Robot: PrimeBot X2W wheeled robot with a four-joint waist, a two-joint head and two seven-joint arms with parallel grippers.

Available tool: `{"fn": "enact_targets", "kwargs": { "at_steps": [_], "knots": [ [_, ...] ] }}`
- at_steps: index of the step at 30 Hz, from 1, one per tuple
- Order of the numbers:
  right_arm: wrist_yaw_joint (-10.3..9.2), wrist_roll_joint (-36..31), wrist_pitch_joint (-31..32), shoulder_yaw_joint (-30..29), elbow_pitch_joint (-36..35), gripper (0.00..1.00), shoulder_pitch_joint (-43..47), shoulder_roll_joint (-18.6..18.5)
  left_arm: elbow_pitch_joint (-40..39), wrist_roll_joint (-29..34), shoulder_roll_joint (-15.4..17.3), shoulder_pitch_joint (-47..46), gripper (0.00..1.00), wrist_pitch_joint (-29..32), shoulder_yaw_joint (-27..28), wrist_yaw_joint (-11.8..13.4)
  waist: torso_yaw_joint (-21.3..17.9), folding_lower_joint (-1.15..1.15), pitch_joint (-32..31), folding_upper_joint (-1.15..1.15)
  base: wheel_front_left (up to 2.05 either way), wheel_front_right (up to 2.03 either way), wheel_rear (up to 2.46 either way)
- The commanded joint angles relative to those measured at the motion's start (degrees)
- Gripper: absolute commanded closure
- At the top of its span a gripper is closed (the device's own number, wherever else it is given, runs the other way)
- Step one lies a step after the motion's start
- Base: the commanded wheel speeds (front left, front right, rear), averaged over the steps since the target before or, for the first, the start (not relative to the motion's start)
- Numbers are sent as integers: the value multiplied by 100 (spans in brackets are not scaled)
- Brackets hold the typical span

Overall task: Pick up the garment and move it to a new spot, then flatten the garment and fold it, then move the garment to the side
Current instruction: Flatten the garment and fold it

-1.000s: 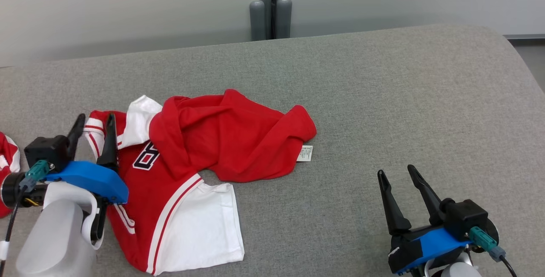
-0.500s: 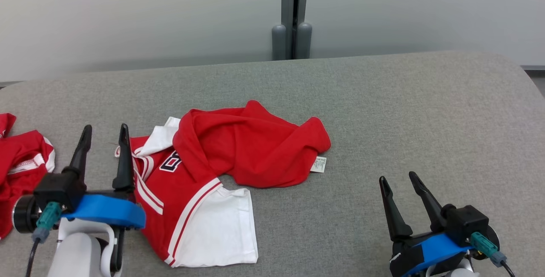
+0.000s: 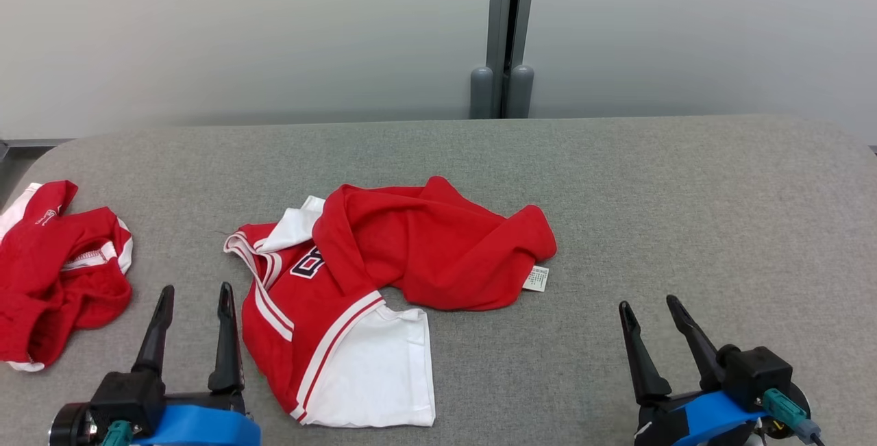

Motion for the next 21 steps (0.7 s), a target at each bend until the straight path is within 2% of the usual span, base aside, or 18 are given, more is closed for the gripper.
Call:
{"fn": "enact_targets", "kwargs": {
  "at_steps": [1,15,21],
  "knots": [
    [3,35,-21,-21,14,0,100,-9,-12,32,-25,74,0,-1,6,-4,10,1,-4,1,0,0,0],
    [3,52,-21,-102,138,0,-5,-9,96,124,-103,-22,0,-2,-67,-4,134,1,37,1,0,0,0],
    [3,-190,-21,-49,212,0,-482,-25,78,92,-123,-82,0,-2,-140,-4,310,1,137,1,0,0,0]
  ]
}}
